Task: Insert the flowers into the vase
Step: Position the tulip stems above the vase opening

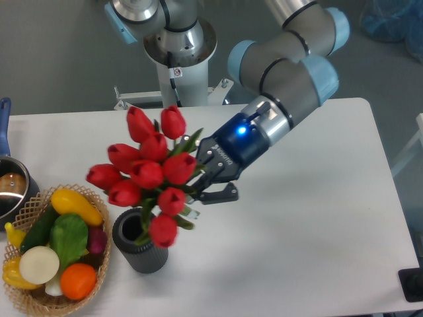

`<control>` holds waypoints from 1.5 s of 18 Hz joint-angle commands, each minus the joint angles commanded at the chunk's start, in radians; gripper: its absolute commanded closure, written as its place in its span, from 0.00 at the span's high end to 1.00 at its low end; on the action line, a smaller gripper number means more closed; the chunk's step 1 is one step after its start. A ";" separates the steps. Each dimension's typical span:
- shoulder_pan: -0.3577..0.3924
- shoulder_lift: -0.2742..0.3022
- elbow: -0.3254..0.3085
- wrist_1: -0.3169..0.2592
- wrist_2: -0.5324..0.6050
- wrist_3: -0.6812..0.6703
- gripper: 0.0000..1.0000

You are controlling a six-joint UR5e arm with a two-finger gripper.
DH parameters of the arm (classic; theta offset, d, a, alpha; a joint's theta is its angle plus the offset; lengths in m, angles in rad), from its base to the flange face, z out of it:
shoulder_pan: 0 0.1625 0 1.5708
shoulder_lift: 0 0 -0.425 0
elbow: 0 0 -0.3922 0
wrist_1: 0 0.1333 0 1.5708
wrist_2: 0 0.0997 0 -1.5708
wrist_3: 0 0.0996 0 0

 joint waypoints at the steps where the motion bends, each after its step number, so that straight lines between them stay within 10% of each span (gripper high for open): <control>1: -0.005 0.000 0.000 0.000 -0.020 0.000 0.22; 27: -0.080 -0.083 -0.051 0.000 -0.152 0.152 0.22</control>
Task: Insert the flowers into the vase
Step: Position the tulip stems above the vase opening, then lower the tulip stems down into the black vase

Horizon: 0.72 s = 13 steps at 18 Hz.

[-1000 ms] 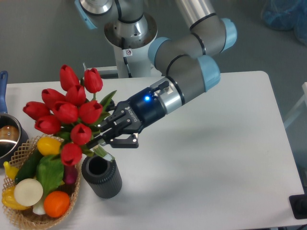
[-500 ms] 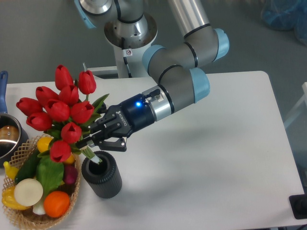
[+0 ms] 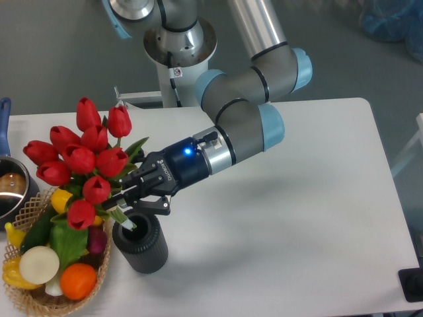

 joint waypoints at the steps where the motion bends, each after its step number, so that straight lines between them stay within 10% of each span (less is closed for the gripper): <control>1: 0.000 -0.002 0.000 0.000 0.000 0.000 0.22; 13: 0.005 -0.025 -0.009 0.000 0.002 0.002 0.22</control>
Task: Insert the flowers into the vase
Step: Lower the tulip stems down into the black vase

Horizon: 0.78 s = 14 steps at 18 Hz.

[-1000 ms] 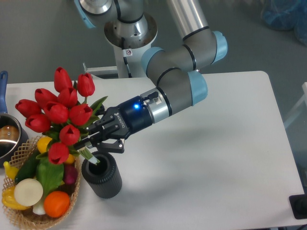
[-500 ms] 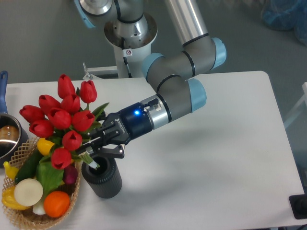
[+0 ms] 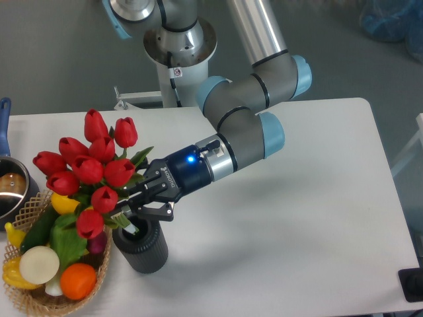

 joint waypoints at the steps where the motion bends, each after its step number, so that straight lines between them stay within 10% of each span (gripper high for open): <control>1: 0.002 0.000 -0.002 0.000 0.000 0.000 0.22; 14: 0.003 -0.021 -0.051 0.000 0.002 0.064 0.22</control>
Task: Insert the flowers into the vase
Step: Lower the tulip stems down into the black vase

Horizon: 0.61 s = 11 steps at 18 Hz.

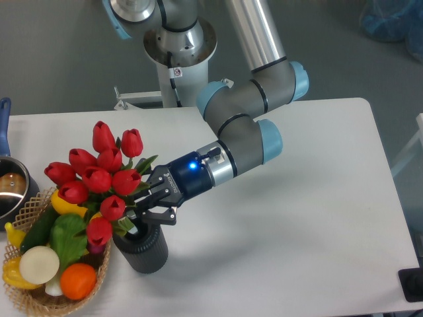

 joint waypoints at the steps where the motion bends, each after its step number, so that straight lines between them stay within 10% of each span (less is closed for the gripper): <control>1: 0.000 -0.002 0.000 0.000 0.000 0.000 0.22; 11: 0.002 -0.031 -0.012 0.000 0.003 0.031 0.22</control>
